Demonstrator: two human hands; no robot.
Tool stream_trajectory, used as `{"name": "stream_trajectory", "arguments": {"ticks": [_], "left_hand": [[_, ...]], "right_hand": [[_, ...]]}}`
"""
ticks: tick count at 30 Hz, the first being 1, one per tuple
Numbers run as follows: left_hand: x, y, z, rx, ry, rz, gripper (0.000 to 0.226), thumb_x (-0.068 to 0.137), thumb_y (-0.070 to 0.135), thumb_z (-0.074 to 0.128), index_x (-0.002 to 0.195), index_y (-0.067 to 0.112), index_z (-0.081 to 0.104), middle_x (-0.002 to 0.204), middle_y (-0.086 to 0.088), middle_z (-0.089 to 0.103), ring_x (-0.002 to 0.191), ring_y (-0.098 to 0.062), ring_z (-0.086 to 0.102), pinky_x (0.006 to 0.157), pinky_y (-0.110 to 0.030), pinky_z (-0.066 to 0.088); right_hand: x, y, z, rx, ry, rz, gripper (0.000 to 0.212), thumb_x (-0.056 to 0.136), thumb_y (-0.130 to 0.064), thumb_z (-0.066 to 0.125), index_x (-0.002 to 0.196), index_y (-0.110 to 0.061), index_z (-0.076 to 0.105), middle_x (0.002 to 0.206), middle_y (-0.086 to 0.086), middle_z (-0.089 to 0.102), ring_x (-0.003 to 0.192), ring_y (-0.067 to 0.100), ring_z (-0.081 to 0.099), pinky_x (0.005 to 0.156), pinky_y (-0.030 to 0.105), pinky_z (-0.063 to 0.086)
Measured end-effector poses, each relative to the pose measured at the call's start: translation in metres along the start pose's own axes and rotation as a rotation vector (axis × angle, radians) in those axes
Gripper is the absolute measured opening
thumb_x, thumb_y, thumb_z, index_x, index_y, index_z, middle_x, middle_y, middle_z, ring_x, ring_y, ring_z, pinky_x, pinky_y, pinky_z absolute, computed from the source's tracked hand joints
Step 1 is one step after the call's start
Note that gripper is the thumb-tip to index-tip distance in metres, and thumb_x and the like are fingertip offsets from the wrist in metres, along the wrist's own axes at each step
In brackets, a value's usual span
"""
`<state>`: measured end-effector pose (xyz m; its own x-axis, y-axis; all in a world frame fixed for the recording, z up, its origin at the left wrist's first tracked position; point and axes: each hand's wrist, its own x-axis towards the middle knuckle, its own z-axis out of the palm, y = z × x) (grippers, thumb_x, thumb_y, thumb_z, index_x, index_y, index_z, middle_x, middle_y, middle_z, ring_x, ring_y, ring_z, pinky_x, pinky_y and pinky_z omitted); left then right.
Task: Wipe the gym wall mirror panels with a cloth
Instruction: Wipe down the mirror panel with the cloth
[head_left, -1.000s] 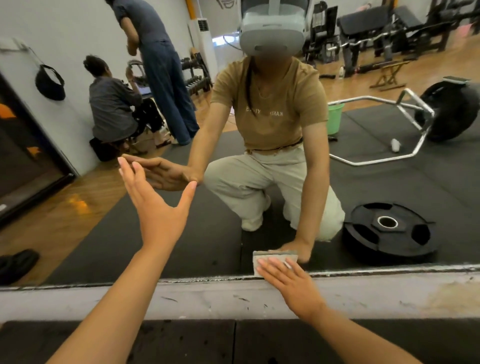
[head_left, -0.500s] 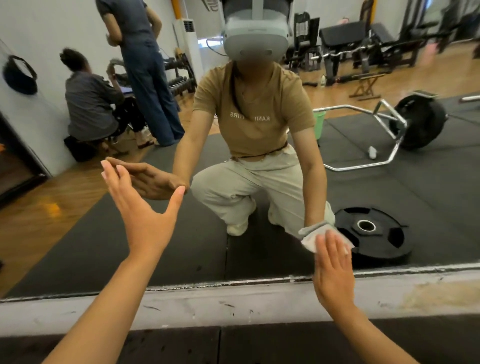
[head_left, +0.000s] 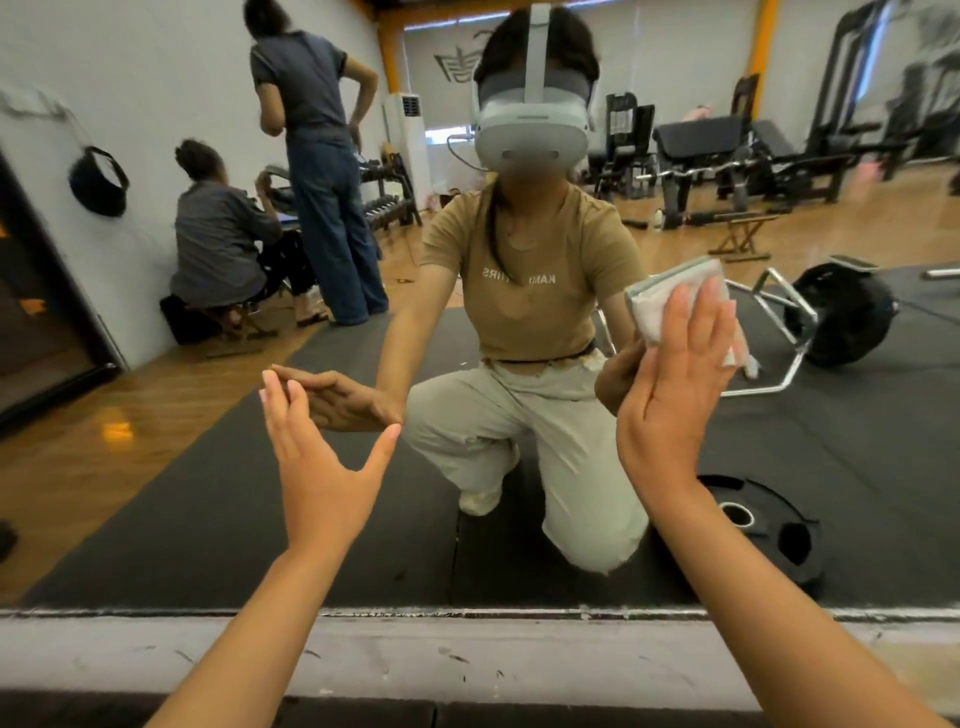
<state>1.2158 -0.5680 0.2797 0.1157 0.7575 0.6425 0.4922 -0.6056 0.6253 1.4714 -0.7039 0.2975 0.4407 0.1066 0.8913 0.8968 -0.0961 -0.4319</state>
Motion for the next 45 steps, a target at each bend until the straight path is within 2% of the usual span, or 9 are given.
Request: {"name": "stream_trajectory", "arguments": {"ticks": [6,13,19,24,27,32,36,42,45], "left_hand": [[0.000,0.006,-0.015,0.049,-0.048,-0.037,0.094,0.086,0.044,0.070,0.157,0.012,0.015,0.165,0.012,-0.007,0.152,-0.014,0.001,0.119,-0.045,0.025],[-0.009,0.014,-0.034,0.079,-0.151,0.019,0.076,0.092,0.038,0.064,0.153,0.012,0.026,0.165,0.006,0.005,0.150,-0.013,0.010,0.117,-0.037,0.025],[-0.015,0.037,-0.063,0.161,-0.401,0.095,0.074,0.093,0.042,0.060,0.153,0.012,0.027,0.165,-0.001,0.014,0.151,-0.020,0.017,0.120,-0.041,0.023],[0.001,0.096,-0.108,0.192,-0.625,0.048,0.070,0.099,0.044,0.052,0.155,0.015,0.024,0.164,0.001,0.017,0.146,-0.005,0.001,0.118,-0.026,0.000],[0.023,0.130,-0.133,0.277,-0.758,-0.047,0.067,0.101,0.046,0.046,0.155,0.015,0.023,0.164,-0.001,0.019,0.151,-0.017,0.013,0.118,-0.026,0.000],[0.045,0.189,-0.180,0.300,-0.987,-0.015,0.064,0.101,0.046,0.046,0.153,0.014,0.028,0.161,-0.001,0.027,0.149,-0.018,0.023,0.121,-0.028,0.005],[0.051,0.233,-0.220,0.267,-1.110,0.005,0.060,0.099,0.047,0.047,0.149,0.015,0.035,0.153,0.000,0.040,0.141,-0.018,0.036,0.120,-0.027,0.013],[0.032,0.279,-0.232,0.200,-1.233,0.047,0.059,0.099,0.049,0.048,0.146,0.016,0.038,0.149,0.001,0.043,0.138,-0.018,0.038,0.118,-0.029,0.025],[0.011,0.294,-0.226,0.183,-1.291,0.054,0.061,0.098,0.052,0.047,0.149,0.018,0.036,0.151,0.003,0.041,0.140,-0.016,0.036,0.118,-0.031,0.027]], "right_hand": [[0.007,0.006,-0.004,0.033,0.059,-0.180,0.044,0.106,-0.007,0.040,0.149,-0.010,0.035,0.157,0.009,0.028,0.150,0.026,0.017,0.122,0.040,0.012],[0.014,0.003,-0.031,0.044,0.009,-0.224,0.036,0.102,0.000,0.047,0.138,-0.001,0.051,0.147,0.016,0.045,0.143,0.032,0.036,0.116,0.047,0.029],[0.013,-0.027,-0.063,0.088,-0.292,-0.025,0.040,0.100,0.002,0.042,0.139,0.000,0.051,0.150,0.014,0.044,0.143,0.029,0.037,0.118,0.047,0.030],[0.029,-0.074,-0.097,0.096,-0.582,0.242,0.041,0.099,-0.001,0.051,0.138,-0.015,0.054,0.142,-0.001,0.052,0.130,0.016,0.051,0.112,0.018,0.033],[0.048,-0.110,-0.119,0.100,-0.784,0.446,0.037,0.099,-0.020,0.050,0.135,-0.019,0.058,0.133,-0.006,0.060,0.121,0.010,0.056,0.106,0.027,0.043],[0.088,-0.164,-0.170,-0.027,-1.018,0.651,0.035,0.103,-0.021,0.050,0.137,-0.024,0.056,0.133,-0.010,0.059,0.120,0.010,0.054,0.103,0.031,0.044],[0.123,-0.205,-0.223,-0.146,-1.141,0.754,0.038,0.104,-0.015,0.048,0.141,-0.022,0.052,0.138,-0.008,0.055,0.128,0.015,0.051,0.105,0.023,0.037],[0.140,-0.234,-0.284,-0.188,-1.187,0.728,0.044,0.102,-0.012,0.049,0.144,-0.026,0.046,0.141,-0.016,0.042,0.129,0.006,0.041,0.109,0.019,0.029],[0.132,-0.232,-0.312,-0.236,-1.192,0.773,0.044,0.103,-0.013,0.047,0.145,-0.023,0.046,0.146,-0.005,0.046,0.133,0.015,0.045,0.113,0.028,0.033]]}}
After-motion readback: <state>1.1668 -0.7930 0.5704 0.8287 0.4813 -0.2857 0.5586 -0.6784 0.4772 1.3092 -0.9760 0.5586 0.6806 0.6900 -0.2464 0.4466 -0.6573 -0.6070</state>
